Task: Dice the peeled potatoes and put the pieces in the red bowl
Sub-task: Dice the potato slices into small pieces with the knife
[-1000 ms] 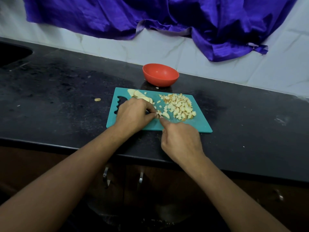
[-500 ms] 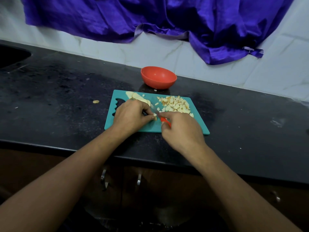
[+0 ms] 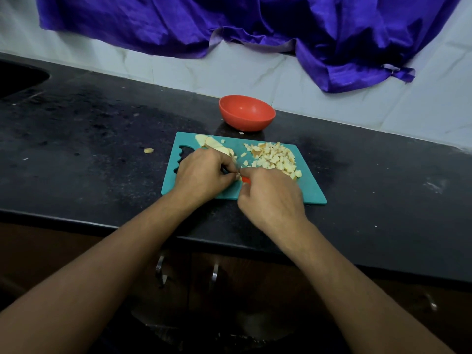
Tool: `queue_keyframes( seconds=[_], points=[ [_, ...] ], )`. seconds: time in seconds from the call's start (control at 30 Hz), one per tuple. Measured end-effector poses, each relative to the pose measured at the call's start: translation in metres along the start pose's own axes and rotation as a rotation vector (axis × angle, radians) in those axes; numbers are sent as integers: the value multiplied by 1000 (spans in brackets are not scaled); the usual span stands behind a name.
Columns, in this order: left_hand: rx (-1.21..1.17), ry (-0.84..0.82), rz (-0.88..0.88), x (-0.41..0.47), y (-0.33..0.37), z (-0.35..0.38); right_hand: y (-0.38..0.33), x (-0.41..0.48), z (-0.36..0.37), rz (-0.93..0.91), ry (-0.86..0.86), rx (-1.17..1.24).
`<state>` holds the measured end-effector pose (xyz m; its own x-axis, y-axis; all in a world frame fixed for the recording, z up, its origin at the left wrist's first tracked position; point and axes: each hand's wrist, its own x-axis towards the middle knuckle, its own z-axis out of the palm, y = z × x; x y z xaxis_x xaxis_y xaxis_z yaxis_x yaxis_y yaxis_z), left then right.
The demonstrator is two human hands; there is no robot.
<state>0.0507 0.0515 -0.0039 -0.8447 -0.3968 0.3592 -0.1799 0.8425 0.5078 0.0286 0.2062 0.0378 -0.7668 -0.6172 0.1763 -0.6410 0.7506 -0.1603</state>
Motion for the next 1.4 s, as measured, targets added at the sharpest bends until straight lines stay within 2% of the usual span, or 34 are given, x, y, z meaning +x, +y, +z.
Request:
queue_keyframes(
  seconds=[0.3,0.57,0.67,0.73,0.9,0.97,1.2,1.4],
  points=[
    [-64,-27,11,0,-3,-4,11,-9,16,-50,70,43],
    [-60,-26,-17,1,-1,-3,17,-18,24,-133,71,-88],
    [-69,-26,-11,2,-2,-2,26,-17,20,-148,61,-60],
    [-99,-28,-13,3,-6,-1,37,-11,15,-84,27,103],
    [-345,-148,-38,5,-22,-8,70,2,14,173,20,771],
    [-374,-189,-39,7,-27,-12,73,1,12,209,9,874],
    [-151,-151,-32,8,-23,-16,62,4,24,101,-12,771],
    [-93,-130,-33,10,-14,-7,71,12,21,99,102,674]
  ],
)
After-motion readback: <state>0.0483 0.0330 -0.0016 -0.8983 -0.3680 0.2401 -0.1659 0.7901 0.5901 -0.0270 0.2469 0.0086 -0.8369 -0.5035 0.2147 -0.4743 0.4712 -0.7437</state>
